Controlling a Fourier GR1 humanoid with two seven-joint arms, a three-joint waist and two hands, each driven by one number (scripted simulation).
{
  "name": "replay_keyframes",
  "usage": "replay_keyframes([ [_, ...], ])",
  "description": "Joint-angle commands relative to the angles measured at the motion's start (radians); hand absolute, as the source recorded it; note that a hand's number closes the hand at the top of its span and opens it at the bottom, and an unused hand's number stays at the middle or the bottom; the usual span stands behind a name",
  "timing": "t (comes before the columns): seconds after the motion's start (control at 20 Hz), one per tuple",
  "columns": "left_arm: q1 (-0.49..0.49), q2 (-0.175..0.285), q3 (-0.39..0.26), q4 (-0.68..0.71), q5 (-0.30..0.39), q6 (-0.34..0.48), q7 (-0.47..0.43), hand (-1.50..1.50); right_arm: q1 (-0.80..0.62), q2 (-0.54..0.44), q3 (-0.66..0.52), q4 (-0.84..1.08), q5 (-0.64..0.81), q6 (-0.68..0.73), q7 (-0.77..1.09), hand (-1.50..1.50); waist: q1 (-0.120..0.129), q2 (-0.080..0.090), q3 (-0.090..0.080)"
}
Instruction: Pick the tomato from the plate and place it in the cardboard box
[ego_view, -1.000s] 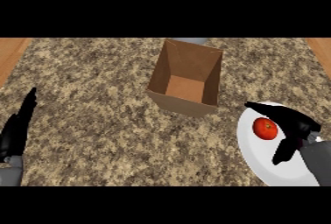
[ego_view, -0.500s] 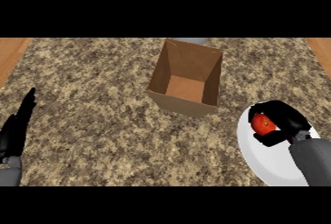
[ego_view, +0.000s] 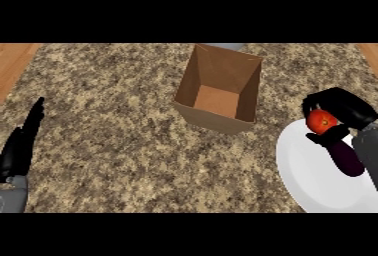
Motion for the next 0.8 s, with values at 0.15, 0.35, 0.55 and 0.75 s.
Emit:
replay_keyframes([
  [0.15,-0.035,0.009,0.013,0.036,0.019,-0.031,-0.008,0.00,-0.205,-0.108,-0.085,0.254,0.004,-0.134,-0.285,1.50,0.007,0.003,0.001],
  [0.35,0.005,-0.008,0.004,0.020,0.003,-0.015,-0.023,0.00,-0.286,-0.083,-0.166,0.266,-0.081,-0.146,-0.340,1.50,0.000,-0.003,0.000],
  [0.55,0.025,-0.022,-0.005,-0.001,-0.015,0.005,-0.007,0.00,-0.362,-0.088,-0.200,0.232,-0.149,-0.075,-0.436,1.50,-0.011,-0.009,-0.001],
  [0.75,0.009,-0.009,0.022,0.006,-0.009,0.002,-0.009,0.00,-0.387,-0.045,-0.179,0.216,-0.154,-0.022,-0.448,1.50,-0.025,-0.011,-0.002],
])
